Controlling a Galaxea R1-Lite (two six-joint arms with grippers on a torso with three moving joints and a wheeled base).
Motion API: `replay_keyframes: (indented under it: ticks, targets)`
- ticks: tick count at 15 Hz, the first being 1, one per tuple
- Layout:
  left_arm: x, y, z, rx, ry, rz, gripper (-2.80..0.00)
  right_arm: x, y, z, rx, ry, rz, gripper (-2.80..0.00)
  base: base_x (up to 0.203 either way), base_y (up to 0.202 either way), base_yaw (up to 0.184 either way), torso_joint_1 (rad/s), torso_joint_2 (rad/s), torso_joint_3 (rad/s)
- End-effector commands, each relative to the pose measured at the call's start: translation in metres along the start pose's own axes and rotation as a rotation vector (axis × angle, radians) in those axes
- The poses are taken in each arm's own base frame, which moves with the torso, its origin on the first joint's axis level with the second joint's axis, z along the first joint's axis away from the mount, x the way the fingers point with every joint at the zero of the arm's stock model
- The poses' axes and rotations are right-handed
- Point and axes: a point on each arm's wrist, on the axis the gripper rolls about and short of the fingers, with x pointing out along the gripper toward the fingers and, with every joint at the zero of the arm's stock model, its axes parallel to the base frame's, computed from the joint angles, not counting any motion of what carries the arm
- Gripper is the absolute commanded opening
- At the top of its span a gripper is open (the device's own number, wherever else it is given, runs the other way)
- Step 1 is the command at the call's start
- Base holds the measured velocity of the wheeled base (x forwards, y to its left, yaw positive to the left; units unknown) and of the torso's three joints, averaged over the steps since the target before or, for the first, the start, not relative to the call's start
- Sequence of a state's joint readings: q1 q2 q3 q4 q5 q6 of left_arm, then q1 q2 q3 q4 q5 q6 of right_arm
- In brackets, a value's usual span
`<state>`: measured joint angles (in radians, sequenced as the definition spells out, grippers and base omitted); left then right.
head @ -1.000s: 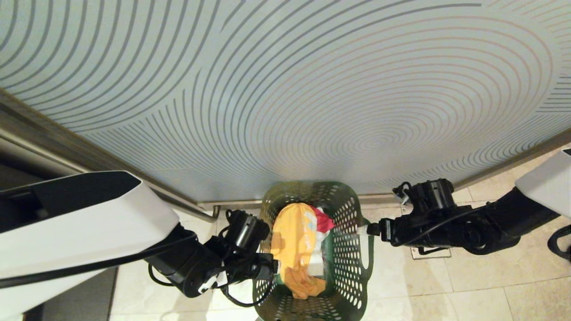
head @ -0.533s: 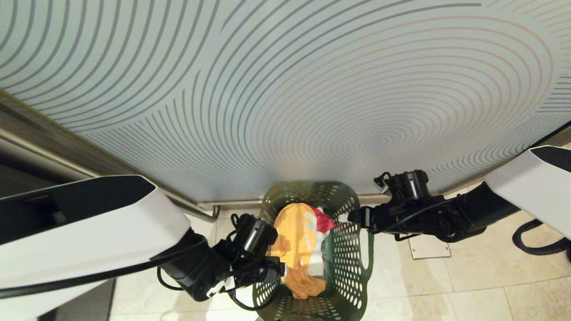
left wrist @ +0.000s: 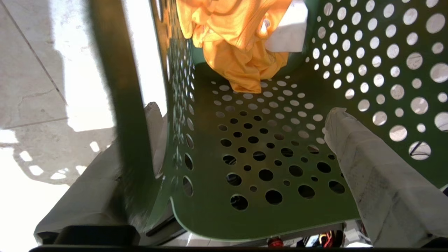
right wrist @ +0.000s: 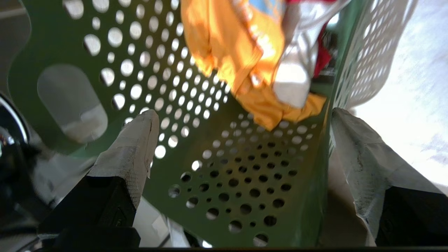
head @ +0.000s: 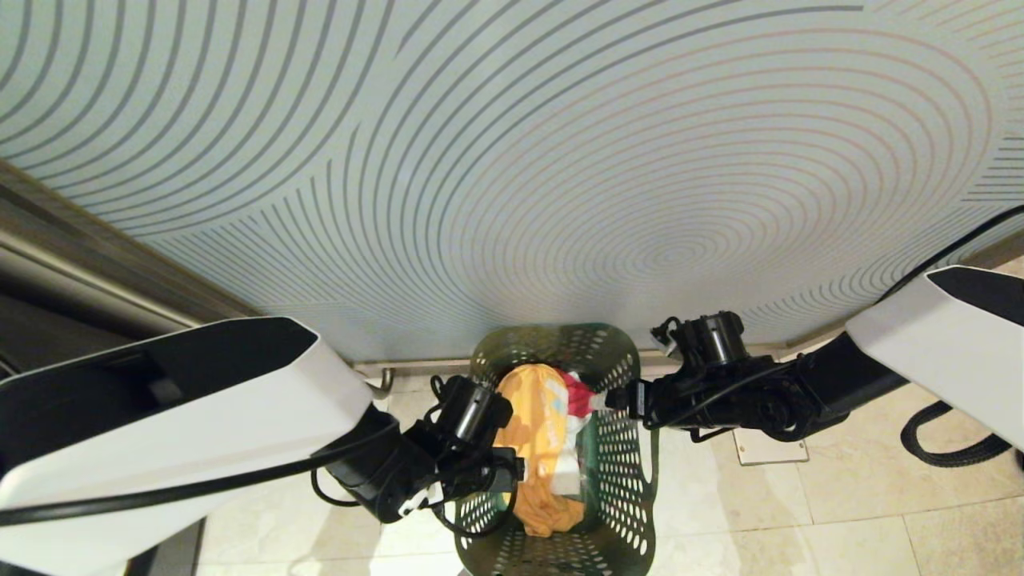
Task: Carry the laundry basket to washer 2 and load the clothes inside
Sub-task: Pick up the clothes basket and put it beside the washing machine
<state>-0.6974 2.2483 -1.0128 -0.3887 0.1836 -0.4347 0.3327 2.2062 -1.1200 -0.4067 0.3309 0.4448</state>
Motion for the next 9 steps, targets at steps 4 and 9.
replay_keyframes:
  ticks: [4, 9]
  targets:
    - [0.009, 0.000, -0.004, 0.001, 0.014, 0.006, 0.00, -0.010, 0.019, -0.002, -0.001, 0.039, 0.043, 0.00, 0.000, 0.000, 0.000, 0.000, 0.00, 0.000]
    - [0.015, -0.003, -0.003, -0.058, 0.003, -0.062, 0.00, -0.004, 0.017, -0.009, 0.001, 0.062, 0.042, 0.00, 0.000, 0.000, 0.000, 0.000, 0.00, 0.000]
